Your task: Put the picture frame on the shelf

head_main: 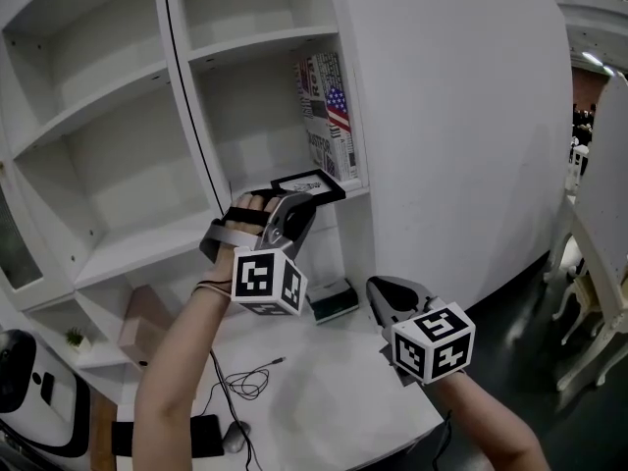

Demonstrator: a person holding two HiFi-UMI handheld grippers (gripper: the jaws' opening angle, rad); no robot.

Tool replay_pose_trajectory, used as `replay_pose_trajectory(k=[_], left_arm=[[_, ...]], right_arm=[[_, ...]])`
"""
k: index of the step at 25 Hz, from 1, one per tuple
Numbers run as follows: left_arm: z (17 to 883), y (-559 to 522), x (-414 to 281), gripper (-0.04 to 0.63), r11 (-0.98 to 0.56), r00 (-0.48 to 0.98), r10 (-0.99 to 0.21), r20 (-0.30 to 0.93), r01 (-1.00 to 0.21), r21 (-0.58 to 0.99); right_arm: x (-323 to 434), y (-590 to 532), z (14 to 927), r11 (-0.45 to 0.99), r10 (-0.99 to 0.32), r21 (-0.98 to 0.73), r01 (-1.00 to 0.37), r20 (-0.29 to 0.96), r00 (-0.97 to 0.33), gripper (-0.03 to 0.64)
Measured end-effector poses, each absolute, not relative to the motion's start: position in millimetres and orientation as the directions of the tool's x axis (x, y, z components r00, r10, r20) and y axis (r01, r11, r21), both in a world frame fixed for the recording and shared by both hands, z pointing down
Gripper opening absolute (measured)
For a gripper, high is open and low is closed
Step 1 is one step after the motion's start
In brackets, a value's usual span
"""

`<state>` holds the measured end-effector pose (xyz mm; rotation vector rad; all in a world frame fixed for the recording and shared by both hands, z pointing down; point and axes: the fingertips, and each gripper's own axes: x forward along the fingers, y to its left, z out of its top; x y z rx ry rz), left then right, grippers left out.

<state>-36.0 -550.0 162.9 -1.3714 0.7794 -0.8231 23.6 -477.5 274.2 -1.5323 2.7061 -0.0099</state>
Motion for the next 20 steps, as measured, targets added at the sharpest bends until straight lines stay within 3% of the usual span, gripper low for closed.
replay_pose_trajectory(k=[20], left_arm=[[168,-590,-40,0.066,-0.019,0.464,-0.885,0.024,0.016,-1.0]], right_arm=[[35,-490,286,0.5,-0.866,-0.013,-0.866,-0.002,-0.5,0.002]])
